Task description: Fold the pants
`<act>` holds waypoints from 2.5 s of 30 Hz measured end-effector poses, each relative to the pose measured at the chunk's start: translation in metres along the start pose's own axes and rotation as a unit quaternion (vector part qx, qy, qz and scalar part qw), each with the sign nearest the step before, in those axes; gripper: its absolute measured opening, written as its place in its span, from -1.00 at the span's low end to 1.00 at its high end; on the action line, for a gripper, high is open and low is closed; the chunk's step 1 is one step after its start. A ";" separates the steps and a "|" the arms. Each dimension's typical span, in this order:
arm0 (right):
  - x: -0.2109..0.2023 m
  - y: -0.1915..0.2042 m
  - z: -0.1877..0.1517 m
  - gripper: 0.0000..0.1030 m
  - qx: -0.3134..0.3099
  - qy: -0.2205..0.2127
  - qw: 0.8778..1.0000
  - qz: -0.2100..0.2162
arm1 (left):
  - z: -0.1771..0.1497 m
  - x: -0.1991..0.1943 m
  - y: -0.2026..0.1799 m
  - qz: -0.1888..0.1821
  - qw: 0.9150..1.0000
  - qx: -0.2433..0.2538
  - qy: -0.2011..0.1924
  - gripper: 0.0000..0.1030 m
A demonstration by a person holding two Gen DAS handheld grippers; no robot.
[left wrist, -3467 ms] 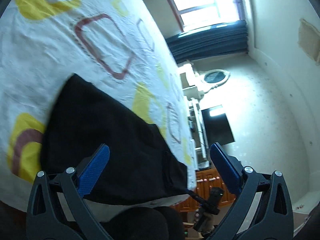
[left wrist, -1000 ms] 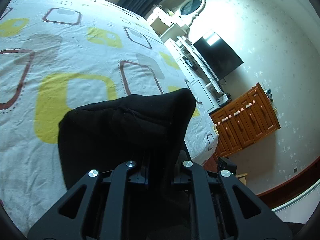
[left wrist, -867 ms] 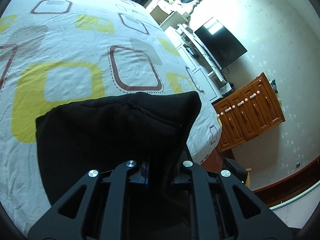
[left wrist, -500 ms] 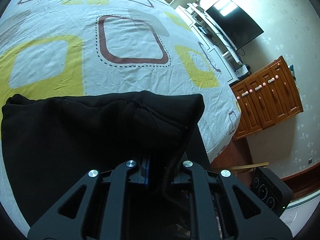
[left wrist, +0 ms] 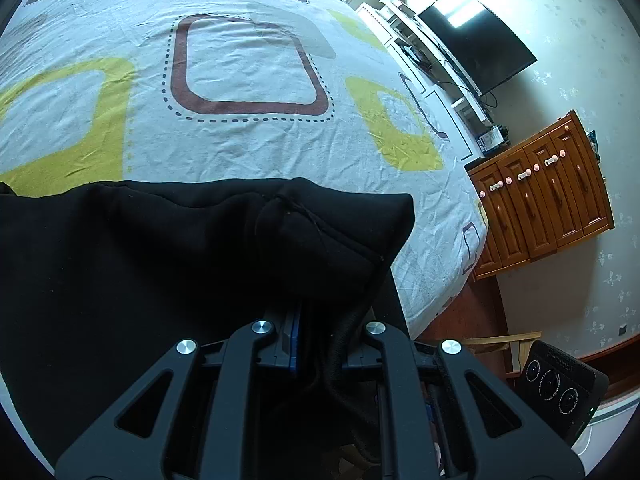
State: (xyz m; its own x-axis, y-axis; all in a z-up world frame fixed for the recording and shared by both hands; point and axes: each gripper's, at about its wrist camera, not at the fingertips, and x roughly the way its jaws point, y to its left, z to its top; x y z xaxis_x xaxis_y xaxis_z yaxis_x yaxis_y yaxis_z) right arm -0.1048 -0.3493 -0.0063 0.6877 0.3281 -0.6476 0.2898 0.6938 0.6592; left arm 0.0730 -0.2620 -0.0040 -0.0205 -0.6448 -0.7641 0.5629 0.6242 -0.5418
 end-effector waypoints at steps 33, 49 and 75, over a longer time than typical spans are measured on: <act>-0.043 -0.051 0.007 0.44 0.103 -0.079 0.991 0.022 | -0.011 0.050 -0.053 0.156 0.987 0.020 -0.025 -0.52; -0.045 -0.067 0.032 0.46 0.068 -0.055 0.994 0.072 | -0.043 -0.083 0.016 0.028 0.986 -0.083 -0.140 0.26; 0.006 -0.047 0.073 -0.76 0.004 0.059 0.997 0.050 | -0.095 -0.109 0.168 0.033 0.973 -0.198 -0.111 0.29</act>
State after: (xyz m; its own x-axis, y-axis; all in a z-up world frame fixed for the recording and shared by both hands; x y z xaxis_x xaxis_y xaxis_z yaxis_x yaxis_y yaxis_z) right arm -0.0653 -0.4268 -0.0132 0.6305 0.4692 -0.6183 0.2296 0.6482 0.7261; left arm 0.0915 -0.0447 -0.0448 0.2085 -0.6489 -0.7317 0.1936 0.7608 -0.6195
